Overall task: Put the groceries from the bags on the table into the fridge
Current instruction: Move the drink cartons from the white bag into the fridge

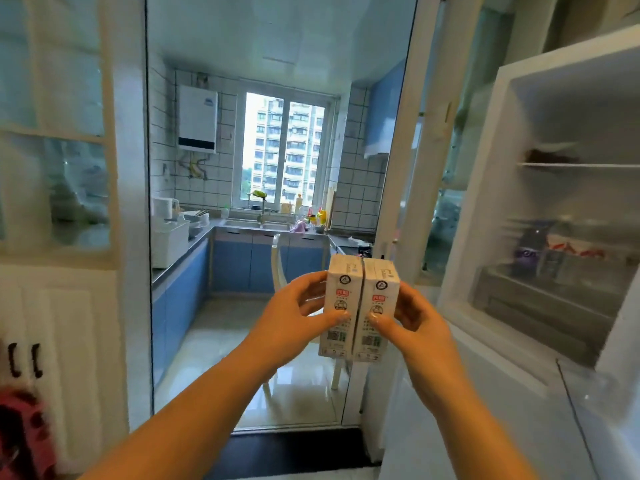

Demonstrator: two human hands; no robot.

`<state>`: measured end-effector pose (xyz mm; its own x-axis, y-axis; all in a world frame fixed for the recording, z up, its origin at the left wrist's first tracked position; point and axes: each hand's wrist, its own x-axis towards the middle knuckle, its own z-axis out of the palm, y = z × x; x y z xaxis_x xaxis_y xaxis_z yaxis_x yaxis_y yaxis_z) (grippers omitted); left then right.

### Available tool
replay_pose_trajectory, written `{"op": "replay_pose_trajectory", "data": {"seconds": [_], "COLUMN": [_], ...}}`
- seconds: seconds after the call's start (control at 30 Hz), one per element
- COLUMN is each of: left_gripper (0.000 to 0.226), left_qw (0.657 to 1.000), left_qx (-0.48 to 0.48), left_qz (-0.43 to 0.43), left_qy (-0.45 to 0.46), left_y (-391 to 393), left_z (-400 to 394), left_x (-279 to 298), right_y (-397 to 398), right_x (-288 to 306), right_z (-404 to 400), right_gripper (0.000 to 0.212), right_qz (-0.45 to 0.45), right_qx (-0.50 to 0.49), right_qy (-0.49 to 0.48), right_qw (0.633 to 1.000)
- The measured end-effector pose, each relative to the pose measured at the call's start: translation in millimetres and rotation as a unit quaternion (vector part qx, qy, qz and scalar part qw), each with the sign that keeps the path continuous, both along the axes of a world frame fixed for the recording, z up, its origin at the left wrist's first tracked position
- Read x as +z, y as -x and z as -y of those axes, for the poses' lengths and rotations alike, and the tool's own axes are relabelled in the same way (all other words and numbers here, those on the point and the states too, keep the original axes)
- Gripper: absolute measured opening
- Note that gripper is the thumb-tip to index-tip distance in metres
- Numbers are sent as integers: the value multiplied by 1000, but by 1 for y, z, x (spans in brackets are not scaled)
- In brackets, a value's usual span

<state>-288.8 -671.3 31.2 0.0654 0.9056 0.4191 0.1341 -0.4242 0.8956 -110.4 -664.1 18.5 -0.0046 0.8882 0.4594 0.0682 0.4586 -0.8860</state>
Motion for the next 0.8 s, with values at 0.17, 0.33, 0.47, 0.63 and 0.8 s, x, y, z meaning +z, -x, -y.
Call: {"op": "replay_pose_trajectory", "data": {"seconds": [0.17, 0.33, 0.47, 0.63, 0.8], "left_gripper": [50, 42, 45, 42, 37], "left_qw": [997, 980, 960, 941, 930], "left_qx": [-76, -197, -278, -338, -367], "left_qz": [-18, -25, -22, -12, -17], "left_qy": [1, 8, 16, -8, -28], "left_y": [-16, -55, -102, -162, -239], "left_z": [-124, -231, -288, -341, -397], "left_x": [2, 10, 12, 16, 20], "right_y": [-13, -41, -76, -123, -190], "right_x": [3, 6, 8, 13, 15], "right_z": [-91, -158, -193, -232, -285], "right_gripper": [51, 49, 49, 47, 49], "right_qz": [-7, -21, -23, -21, -31], "right_qx": [-87, -194, -271, -344, -381], "right_qy": [1, -2, 10, -1, 0], "right_qw": [996, 981, 962, 939, 924]}}
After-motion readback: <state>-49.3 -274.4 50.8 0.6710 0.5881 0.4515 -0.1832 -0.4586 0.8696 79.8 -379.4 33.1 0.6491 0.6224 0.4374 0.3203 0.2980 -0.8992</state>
